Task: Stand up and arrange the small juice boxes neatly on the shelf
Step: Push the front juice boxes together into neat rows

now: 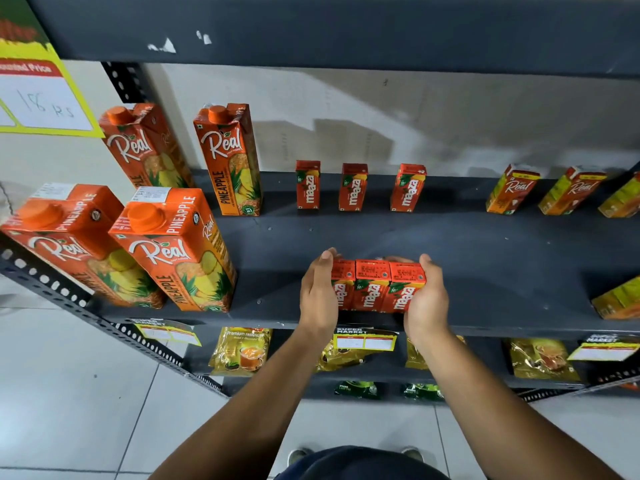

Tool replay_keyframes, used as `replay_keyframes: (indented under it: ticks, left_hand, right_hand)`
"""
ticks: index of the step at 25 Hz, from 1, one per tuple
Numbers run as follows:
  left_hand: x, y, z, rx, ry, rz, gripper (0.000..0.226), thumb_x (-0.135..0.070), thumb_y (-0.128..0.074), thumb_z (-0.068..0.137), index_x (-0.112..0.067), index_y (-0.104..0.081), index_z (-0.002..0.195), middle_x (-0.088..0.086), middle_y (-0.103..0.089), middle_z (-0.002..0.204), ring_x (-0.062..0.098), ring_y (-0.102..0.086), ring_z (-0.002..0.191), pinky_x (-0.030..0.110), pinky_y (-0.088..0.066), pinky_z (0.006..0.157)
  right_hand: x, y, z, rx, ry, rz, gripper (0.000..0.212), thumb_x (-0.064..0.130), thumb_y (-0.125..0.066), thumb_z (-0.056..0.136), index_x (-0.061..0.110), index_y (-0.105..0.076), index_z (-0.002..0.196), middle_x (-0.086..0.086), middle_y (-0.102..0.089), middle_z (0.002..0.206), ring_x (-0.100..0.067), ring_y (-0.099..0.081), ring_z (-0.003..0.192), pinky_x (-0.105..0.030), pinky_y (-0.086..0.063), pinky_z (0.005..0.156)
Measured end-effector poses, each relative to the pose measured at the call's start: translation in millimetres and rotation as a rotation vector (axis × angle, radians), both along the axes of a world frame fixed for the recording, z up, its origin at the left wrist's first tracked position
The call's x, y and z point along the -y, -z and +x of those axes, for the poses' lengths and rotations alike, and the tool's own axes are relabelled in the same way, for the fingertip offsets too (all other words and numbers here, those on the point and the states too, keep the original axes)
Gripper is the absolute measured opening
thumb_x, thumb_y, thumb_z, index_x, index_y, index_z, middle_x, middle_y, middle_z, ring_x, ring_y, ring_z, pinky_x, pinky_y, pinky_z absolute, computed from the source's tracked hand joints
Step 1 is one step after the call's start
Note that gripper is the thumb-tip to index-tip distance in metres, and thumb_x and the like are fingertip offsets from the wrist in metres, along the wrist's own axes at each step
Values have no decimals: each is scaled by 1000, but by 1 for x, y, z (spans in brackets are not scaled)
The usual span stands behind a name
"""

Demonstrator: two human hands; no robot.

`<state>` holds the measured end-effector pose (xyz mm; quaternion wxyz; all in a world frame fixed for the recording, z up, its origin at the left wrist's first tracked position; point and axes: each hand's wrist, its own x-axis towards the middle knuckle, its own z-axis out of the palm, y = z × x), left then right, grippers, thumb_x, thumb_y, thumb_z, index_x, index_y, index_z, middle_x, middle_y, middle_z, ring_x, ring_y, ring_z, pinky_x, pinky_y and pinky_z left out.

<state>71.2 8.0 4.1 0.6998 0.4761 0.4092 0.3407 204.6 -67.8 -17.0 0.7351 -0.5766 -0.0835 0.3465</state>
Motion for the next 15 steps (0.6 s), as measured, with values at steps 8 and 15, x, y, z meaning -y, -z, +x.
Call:
replay_keyframes:
  ticks: [8,15]
  left_hand:
    - [0,-3,-1,-55,15,-9,51,-66,-39,89,-32,-57,122,-1,-63,117,16,-62,105,40,-51,91]
    - [7,-14,-6,-43,-10,-31,82,-88,-43,67,-31,-50,127,1,-61,121,18,-63,105,44,-51,91]
  right_hand:
    - [0,-8,-5,22,0,37,53,52,-43,86,10,-74,95,-16,-72,94,-32,-69,87,-39,-54,73]
    - [6,-19,-3,-7,-83,20,57,57,-38,92,12,-71,106,-16,-71,108,-34,-67,100,-43,-55,79]
